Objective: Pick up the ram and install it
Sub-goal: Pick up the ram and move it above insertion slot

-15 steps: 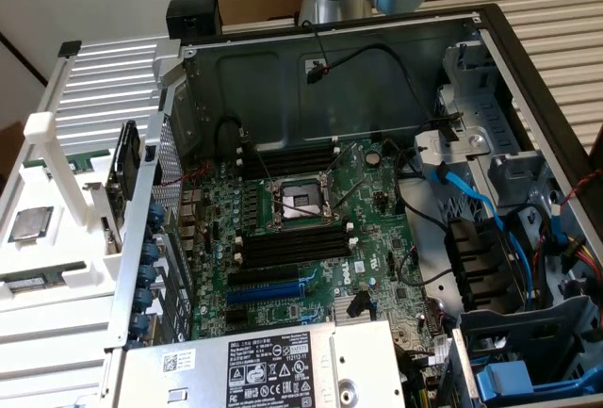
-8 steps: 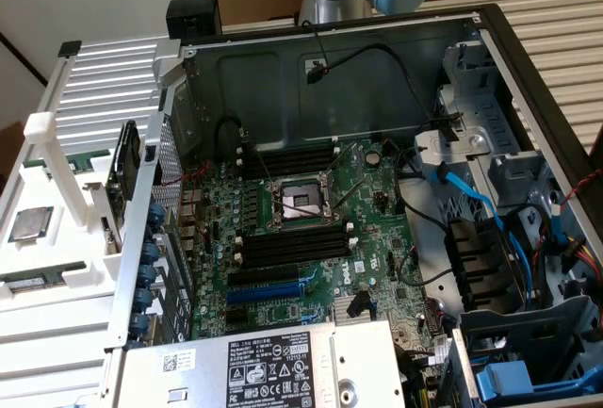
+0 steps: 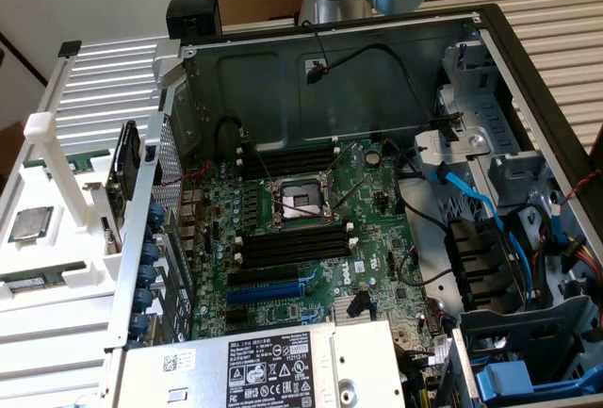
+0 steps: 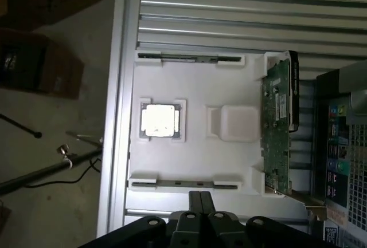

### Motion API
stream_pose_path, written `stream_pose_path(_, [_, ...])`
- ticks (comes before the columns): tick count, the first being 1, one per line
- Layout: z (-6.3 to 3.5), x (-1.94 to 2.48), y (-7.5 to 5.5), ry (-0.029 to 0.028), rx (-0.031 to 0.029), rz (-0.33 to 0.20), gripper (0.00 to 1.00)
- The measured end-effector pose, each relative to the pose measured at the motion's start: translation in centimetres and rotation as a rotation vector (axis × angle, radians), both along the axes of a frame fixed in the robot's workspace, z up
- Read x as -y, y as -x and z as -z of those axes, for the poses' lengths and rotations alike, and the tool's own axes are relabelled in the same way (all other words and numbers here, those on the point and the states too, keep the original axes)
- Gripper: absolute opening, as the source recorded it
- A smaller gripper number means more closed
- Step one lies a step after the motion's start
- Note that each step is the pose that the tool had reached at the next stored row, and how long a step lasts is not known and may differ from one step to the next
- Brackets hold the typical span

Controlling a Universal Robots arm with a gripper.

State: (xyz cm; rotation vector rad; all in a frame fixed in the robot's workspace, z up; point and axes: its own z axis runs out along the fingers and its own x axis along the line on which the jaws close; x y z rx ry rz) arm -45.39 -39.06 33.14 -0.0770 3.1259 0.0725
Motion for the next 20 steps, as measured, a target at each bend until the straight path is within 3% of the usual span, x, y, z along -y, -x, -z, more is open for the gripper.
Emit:
stream_pose_path(3, [0.33,-0.01,0.0,0.0000,-0.0053,-0.037,0.10])
stream_pose_path(4, [0.66,0.00,0.0,0.0002,-0.0071,-0.110,0.10])
stream_pose_path(11, [1.55,0.00,0.0,0.0004,-0.0071,-0.274,0.10])
stream_pose_path(20, [2.40,0.00,0.0,0.0008,-0.0071,-0.440,0.10])
